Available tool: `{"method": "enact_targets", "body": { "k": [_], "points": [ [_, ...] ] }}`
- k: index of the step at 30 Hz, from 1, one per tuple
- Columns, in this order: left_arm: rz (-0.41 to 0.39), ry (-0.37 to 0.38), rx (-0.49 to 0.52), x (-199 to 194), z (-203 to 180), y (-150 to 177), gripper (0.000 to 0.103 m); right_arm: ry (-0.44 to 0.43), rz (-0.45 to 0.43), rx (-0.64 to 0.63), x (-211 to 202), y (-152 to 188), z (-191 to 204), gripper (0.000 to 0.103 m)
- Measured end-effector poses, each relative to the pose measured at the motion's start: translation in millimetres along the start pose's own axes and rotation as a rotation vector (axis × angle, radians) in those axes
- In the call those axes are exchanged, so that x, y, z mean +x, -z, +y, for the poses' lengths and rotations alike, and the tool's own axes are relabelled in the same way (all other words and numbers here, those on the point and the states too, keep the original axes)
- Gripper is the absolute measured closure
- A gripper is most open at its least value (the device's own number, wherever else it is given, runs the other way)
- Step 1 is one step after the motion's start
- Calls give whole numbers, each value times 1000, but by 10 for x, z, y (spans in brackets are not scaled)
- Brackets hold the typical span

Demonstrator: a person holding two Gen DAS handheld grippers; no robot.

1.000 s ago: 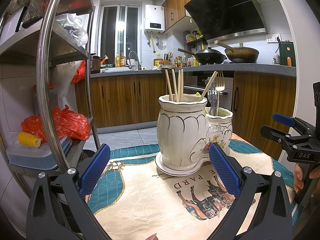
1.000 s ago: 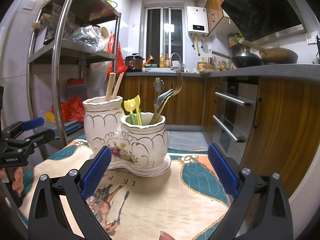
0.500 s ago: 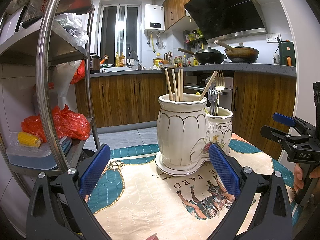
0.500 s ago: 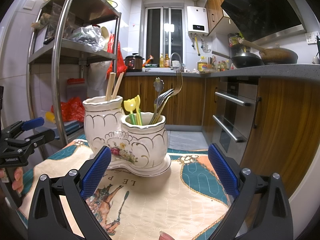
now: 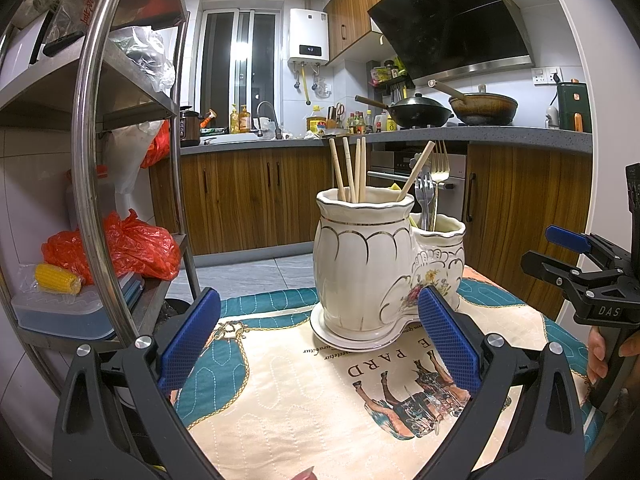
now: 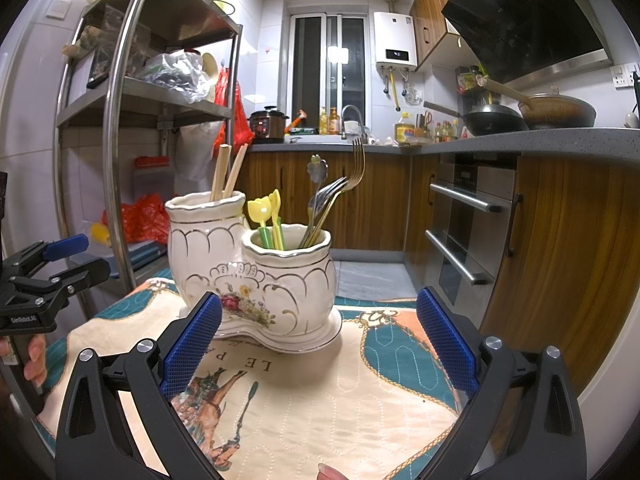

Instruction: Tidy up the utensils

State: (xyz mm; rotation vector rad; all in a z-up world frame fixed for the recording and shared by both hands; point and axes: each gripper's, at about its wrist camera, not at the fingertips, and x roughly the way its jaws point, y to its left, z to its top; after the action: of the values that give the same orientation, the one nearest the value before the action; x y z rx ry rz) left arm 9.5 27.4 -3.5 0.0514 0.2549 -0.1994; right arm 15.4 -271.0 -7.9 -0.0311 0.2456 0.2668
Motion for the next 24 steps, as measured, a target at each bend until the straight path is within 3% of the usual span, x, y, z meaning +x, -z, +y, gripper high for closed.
{"method": "enact_targets", "body": {
  "k": [24],
  "points": [
    [11,-13,-1,31,22,32,6,0,0,0,-3,-2,1,6]
  ]
}}
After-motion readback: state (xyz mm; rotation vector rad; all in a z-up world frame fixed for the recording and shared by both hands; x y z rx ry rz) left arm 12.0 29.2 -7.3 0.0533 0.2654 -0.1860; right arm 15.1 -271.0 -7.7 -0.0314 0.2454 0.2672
